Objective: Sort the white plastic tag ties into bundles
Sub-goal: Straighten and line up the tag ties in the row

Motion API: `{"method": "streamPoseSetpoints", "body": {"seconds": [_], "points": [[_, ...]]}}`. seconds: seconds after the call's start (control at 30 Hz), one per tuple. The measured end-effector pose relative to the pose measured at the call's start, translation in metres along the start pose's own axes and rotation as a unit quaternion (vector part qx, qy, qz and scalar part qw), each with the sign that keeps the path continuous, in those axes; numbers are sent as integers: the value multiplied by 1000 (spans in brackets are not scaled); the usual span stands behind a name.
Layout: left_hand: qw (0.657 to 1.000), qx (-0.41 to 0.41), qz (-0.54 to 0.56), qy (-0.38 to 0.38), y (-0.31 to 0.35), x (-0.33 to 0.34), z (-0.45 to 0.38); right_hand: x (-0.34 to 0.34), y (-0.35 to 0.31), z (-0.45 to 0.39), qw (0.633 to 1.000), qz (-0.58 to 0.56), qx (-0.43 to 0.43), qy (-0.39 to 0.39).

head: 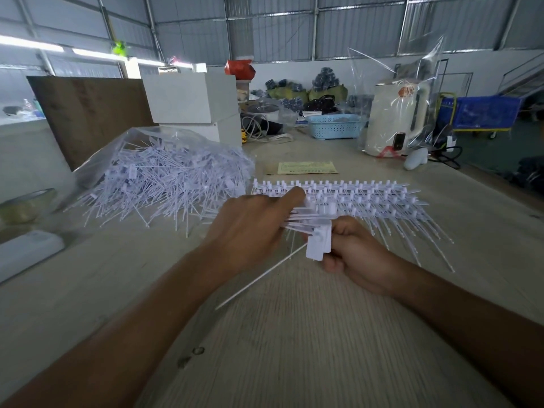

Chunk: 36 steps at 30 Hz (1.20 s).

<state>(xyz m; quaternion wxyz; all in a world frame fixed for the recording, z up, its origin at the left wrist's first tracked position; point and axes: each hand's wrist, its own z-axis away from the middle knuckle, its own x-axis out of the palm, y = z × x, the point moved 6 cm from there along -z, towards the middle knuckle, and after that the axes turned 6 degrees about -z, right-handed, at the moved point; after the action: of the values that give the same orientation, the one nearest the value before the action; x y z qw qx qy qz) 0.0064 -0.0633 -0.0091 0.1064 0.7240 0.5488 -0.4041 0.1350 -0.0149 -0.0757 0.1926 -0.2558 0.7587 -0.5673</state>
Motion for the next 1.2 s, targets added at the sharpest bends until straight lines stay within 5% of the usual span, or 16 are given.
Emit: {"method": "streamPoseSetpoints", "body": {"seconds": [0.1, 0.17, 0.27, 0.43, 0.53, 0.63, 0.87, 1.07, 1.2], "points": [[999, -42, -30, -5, -32, 4, 1, 10, 1, 4, 996, 23, 18, -87], [989, -143, -14, -22, -61, 6, 7, 12, 0, 5, 995, 46, 7, -83], [950, -237, 194, -52, -70, 21, 10, 6, -5, 5, 998, 49, -33, -16], [875, -196, 394, -201, -21, 48, 6, -3, -4, 3, 992, 99, -61, 53], [854, -160, 446, -215, -2, 49, 5, -5, -2, 2, 990, 108, -54, 70], [862, -159, 452, -167, -5, 44, 3, -6, 0, 1, 991, 96, -42, 79], [892, -157, 375, -200, -21, 43, 6, -4, -2, 1, 998, -24, -21, 45], [922, -167, 224, -268, -30, 51, 13, 1, -7, 3, 999, -3, -27, 19], [944, -101, 186, -252, -16, 46, 11, 4, -17, 3, 990, 115, -70, 51]]}}
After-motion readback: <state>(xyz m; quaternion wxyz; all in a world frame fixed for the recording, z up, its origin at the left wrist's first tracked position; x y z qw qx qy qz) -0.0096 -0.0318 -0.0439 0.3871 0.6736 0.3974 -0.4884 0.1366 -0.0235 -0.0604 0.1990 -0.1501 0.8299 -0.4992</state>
